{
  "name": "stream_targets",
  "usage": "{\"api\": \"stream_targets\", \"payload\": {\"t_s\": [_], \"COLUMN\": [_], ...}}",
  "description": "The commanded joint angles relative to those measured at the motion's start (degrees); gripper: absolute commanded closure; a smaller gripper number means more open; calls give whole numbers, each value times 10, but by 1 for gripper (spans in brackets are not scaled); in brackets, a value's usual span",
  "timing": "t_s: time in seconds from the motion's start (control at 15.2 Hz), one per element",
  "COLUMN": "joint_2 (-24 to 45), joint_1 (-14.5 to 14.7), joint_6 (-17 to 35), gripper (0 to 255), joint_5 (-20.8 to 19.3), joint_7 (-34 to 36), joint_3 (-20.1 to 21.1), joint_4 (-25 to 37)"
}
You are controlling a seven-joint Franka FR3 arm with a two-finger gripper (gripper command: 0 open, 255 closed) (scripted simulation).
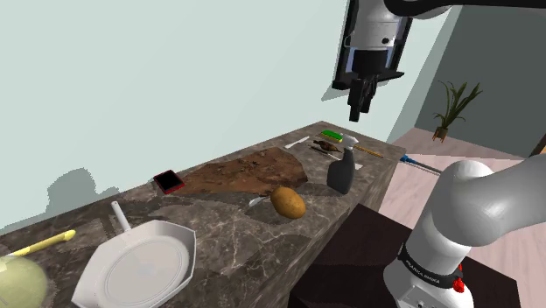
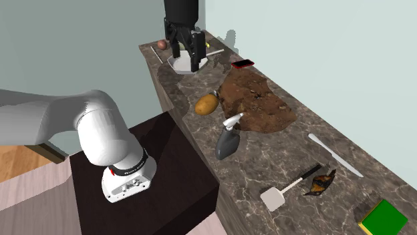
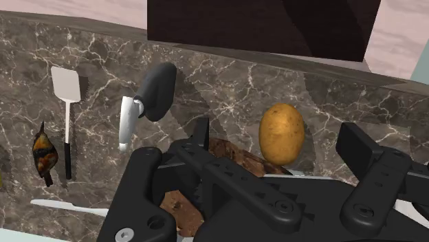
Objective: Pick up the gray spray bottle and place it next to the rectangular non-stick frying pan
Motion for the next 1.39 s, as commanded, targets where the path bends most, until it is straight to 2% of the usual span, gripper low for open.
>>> {"api": "stream_targets", "payload": {"t_s": [0.0, 0.66, 1.32], "joint_2": [0, 211, 447], "joint_1": [0, -31, -63], "joint_6": [0, 74, 122], "gripper": [0, 0, 0], "joint_5": [0, -39, -56], "joint_7": [0, -37, -75], "joint_3": [0, -63, -115], "joint_4": [0, 21, 93]}}
